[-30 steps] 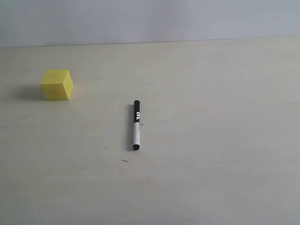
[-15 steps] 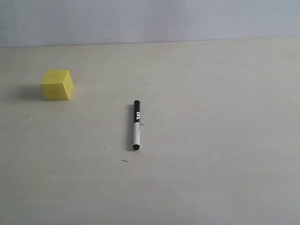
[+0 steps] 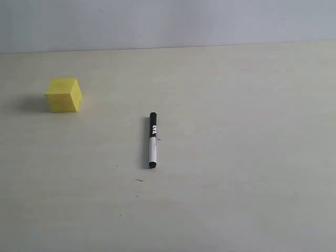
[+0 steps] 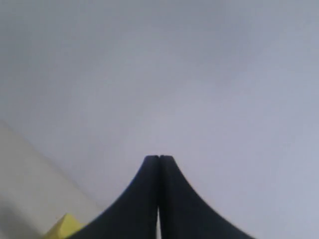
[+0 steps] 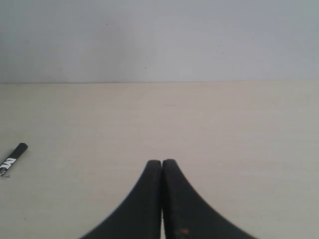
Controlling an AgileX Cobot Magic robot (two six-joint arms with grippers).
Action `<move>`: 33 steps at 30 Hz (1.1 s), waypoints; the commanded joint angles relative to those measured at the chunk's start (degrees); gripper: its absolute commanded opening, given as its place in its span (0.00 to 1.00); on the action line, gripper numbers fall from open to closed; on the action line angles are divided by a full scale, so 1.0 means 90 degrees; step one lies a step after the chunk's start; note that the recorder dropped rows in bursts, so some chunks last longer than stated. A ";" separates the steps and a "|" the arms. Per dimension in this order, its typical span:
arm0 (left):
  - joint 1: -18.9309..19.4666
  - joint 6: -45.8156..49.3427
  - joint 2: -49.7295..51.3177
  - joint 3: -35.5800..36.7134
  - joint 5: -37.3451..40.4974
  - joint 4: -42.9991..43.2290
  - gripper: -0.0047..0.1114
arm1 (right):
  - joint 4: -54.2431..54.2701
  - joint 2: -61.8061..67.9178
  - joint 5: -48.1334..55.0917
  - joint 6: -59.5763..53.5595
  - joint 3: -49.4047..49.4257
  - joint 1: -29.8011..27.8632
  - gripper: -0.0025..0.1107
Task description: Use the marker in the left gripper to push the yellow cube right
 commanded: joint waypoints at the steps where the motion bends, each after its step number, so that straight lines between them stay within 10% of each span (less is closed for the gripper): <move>1: 0.0035 -0.0638 0.0200 -0.1156 -0.0431 0.0607 0.04 | -0.0001 -0.0039 -0.0048 -0.0032 0.0030 -0.0038 0.02; 7: 0.0035 -0.0215 0.2765 -0.3773 0.2735 0.1753 0.04 | -0.0001 -0.0039 -0.0048 -0.0032 0.0030 -0.0038 0.02; 14: -0.0034 0.2039 0.6378 -0.5740 0.6990 0.0683 0.04 | -0.0001 -0.0039 -0.0048 -0.0032 0.0030 -0.0038 0.02; 18: -0.0817 0.2424 0.7558 -0.5956 0.7192 0.0271 0.04 | -0.0001 -0.0039 -0.0048 -0.0032 0.0030 -0.0038 0.02; 27: -0.3774 -0.0480 0.9667 -0.7061 0.6698 0.2703 0.04 | -0.0001 -0.0039 -0.0048 -0.0032 0.0030 -0.0038 0.02; 33: -0.4705 -0.0814 1.1262 -0.8567 0.6722 0.2860 0.04 | -0.0001 -0.0039 -0.0048 -0.0032 0.0030 -0.0038 0.02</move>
